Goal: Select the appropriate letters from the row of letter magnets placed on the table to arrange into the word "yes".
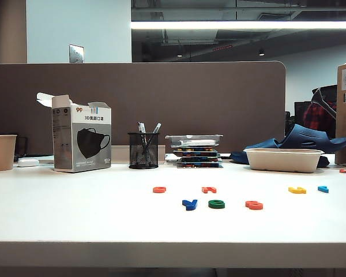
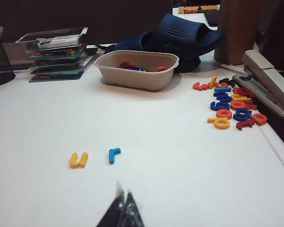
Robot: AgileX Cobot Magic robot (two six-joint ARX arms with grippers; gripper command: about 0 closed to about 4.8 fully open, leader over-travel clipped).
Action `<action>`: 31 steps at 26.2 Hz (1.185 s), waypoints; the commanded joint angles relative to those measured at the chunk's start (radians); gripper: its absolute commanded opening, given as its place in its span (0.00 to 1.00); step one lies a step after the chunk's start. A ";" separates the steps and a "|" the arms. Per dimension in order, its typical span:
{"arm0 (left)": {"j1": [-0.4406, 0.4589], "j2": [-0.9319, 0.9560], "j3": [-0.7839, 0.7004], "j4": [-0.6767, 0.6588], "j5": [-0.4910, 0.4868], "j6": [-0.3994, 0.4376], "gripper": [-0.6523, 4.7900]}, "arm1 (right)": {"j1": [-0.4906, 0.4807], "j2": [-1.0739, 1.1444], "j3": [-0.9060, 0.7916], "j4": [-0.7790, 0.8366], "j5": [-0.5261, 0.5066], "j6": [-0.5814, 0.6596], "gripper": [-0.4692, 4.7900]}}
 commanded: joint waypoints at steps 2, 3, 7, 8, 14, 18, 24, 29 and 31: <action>0.000 -0.147 -0.135 0.010 -0.022 0.005 0.11 | 0.001 -0.008 -0.008 0.017 0.002 -0.003 0.09; 0.000 -0.180 -0.166 0.012 -0.022 0.005 0.11 | 0.001 -0.008 -0.008 0.017 0.002 -0.003 0.09; 0.000 -0.353 -0.327 0.015 -0.021 0.004 0.11 | 0.001 -0.008 -0.008 0.017 0.002 -0.003 0.09; 0.000 -0.393 -0.368 0.017 -0.018 0.002 0.11 | 0.001 -0.008 -0.008 0.017 0.002 -0.003 0.09; 0.000 -0.637 -0.581 0.068 0.008 -0.010 0.11 | 0.001 -0.008 -0.008 0.016 0.002 -0.002 0.09; 0.000 -0.701 -0.652 0.102 0.025 -0.010 0.11 | 0.001 -0.009 -0.008 0.016 0.002 -0.002 0.09; 0.000 -0.701 -0.709 0.138 0.066 -0.011 0.11 | 0.001 -0.009 -0.008 0.014 0.001 -0.002 0.09; 0.000 -0.701 -0.846 0.336 0.131 -0.012 0.11 | 0.001 -0.010 -0.008 0.016 0.002 -0.002 0.09; 0.000 -0.701 -0.933 0.451 0.165 -0.021 0.11 | 0.001 -0.009 -0.008 0.016 0.002 -0.002 0.09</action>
